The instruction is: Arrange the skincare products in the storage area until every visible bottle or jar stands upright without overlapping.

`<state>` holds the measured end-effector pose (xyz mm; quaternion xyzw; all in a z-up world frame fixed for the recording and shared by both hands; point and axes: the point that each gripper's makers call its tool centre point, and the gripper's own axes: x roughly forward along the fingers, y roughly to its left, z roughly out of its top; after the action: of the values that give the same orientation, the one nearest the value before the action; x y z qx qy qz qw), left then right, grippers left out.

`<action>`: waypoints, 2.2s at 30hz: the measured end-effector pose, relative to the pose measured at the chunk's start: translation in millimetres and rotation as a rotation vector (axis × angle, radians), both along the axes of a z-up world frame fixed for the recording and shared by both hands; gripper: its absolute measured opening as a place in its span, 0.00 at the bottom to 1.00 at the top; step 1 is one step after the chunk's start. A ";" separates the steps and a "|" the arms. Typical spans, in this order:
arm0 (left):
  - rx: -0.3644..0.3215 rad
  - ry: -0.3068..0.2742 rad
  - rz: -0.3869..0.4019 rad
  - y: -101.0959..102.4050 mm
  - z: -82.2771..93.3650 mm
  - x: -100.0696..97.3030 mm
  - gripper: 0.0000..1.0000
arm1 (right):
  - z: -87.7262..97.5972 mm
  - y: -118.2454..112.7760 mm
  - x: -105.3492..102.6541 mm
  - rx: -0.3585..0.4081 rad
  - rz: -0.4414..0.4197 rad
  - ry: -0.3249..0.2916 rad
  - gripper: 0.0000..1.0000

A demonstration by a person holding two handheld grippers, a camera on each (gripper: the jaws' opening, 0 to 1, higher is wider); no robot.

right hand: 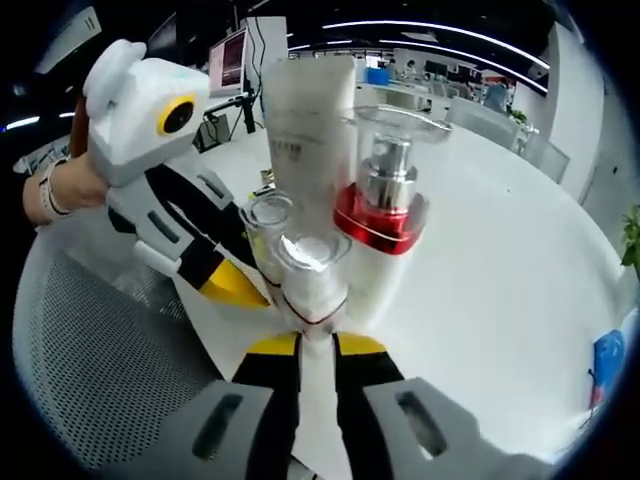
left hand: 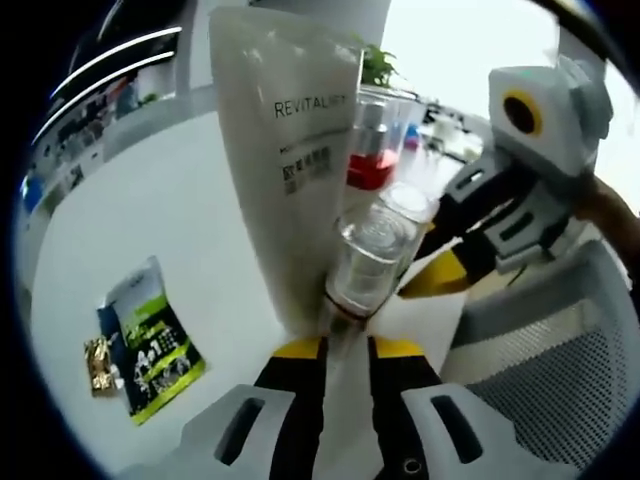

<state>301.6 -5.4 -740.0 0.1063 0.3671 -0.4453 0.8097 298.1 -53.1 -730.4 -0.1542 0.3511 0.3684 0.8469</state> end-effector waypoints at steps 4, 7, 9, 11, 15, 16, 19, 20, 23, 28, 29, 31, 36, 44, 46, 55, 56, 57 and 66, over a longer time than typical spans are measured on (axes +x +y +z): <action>-0.006 -0.006 -0.014 -2.0 2.1 -1.8 0.13 | 2.0 0.4 -1.1 -0.004 0.006 -0.005 0.13; -0.008 -0.008 -0.018 -2.9 3.2 -2.4 0.13 | 2.9 0.5 -1.7 -0.007 0.009 -0.009 0.13; -0.009 -0.007 -0.018 -3.4 3.5 -2.2 0.13 | 3.2 0.5 -1.4 -0.007 0.008 -0.011 0.13; -0.005 -0.009 -0.020 -3.6 3.6 -1.9 0.14 | 2.9 0.3 -0.7 -0.007 0.006 -0.010 0.13; -0.003 -0.012 -0.022 -3.3 4.4 -1.6 0.13 | 3.7 0.4 0.1 -0.012 0.005 -0.013 0.13; -0.004 -0.012 -0.021 -3.2 4.6 -1.5 0.13 | 3.7 0.4 0.1 -0.013 0.005 -0.014 0.13; -0.003 -0.015 -0.014 -2.8 4.2 0.3 0.13 | 4.4 0.1 0.4 -0.013 0.001 -0.015 0.13; -0.004 -0.014 -0.014 -3.0 3.8 0.4 0.12 | 4.8 0.0 0.4 -0.014 0.001 -0.016 0.13; 0.000 -0.019 -0.011 -2.8 2.8 1.8 0.12 | 6.0 -0.1 0.7 -0.012 -0.003 -0.019 0.13; -0.005 -0.020 -0.009 -3.5 3.8 2.6 0.12 | 8.0 0.0 -0.1 -0.009 -0.007 -0.025 0.13; -0.004 -0.023 -0.012 -3.5 3.8 2.4 0.12 | 8.2 -0.1 0.0 -0.011 -0.006 -0.027 0.13; -0.002 -0.024 -0.016 -3.5 3.6 2.0 0.12 | 8.2 -0.4 -0.4 -0.015 -0.005 -0.029 0.13; 0.006 -0.028 -0.015 -0.9 3.4 2.3 0.14 | 12.1 -1.6 0.0 -0.008 -0.013 -0.042 0.14; 0.002 -0.039 -0.007 3.8 9.9 0.0 0.15 | 18.7 0.2 -3.5 0.016 -0.018 -0.055 0.15; 0.003 -0.042 -0.007 4.7 10.8 -1.0 0.15 | 20.2 0.1 -4.2 0.008 -0.018 -0.064 0.15; 0.012 -0.073 0.000 17.1 20.0 -3.5 0.21 | 30.5 -1.6 -8.7 0.024 -0.027 -0.089 0.19; 0.018 -0.082 0.001 19.7 20.9 -3.1 0.22 | 31.6 -1.3 -9.5 0.028 -0.029 -0.086 0.20; 0.018 -0.084 0.000 20.9 21.7 -3.4 0.22 | 33.0 -0.9 -10.5 0.028 -0.028 -0.087 0.21; 0.013 -0.116 0.039 41.6 40.7 -5.7 0.40 | 52.7 0.5 -12.3 0.065 -0.046 -0.131 0.32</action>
<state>295.9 36.3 -699.4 0.1297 0.3246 -0.4201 0.8375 285.8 -52.6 -677.7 -0.1420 0.2863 0.3492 0.8809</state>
